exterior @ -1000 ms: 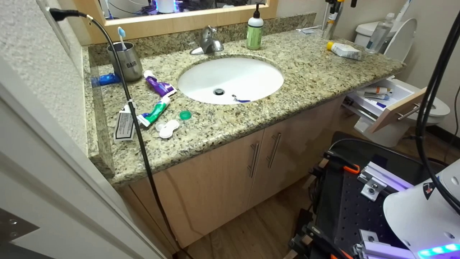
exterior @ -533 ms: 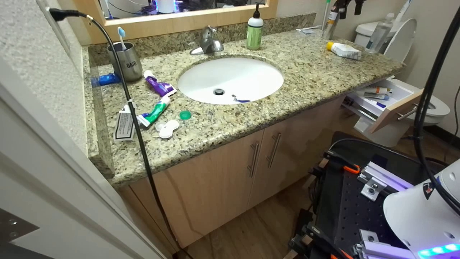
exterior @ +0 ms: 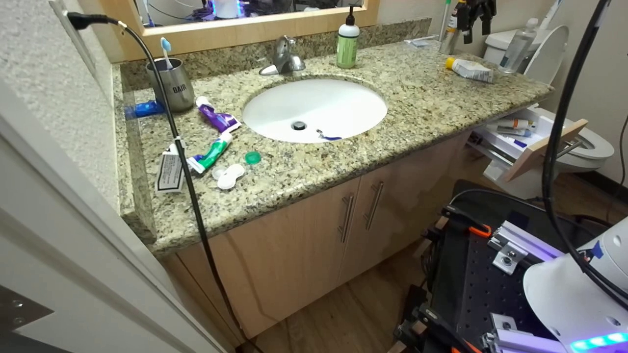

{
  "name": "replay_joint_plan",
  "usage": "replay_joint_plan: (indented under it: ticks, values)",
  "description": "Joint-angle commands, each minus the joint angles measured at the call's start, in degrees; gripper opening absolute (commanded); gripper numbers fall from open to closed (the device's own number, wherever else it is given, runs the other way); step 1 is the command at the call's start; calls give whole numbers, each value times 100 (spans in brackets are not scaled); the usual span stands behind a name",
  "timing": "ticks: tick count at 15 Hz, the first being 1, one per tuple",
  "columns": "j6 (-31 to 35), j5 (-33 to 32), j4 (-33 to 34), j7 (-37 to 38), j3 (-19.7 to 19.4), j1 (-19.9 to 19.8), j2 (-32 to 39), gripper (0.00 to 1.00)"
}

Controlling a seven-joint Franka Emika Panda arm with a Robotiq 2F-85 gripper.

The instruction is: Put the white bottle with the yellow lid inside the open drawer on the right then close the drawer

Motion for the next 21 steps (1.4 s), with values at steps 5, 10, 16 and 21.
replay_joint_plan:
  ticks: [5,10,16,21]
  values:
    - [580,322,-1059,-2011,333,-313,-916,100]
    - [1339,1367,-1698,-1987,417,-737,-993,100]
    - [1690,1806,-1821,-1714,473,-1023,-772,100]
    - [2332,2151,-2118,-1303,615,-1023,-834,100]
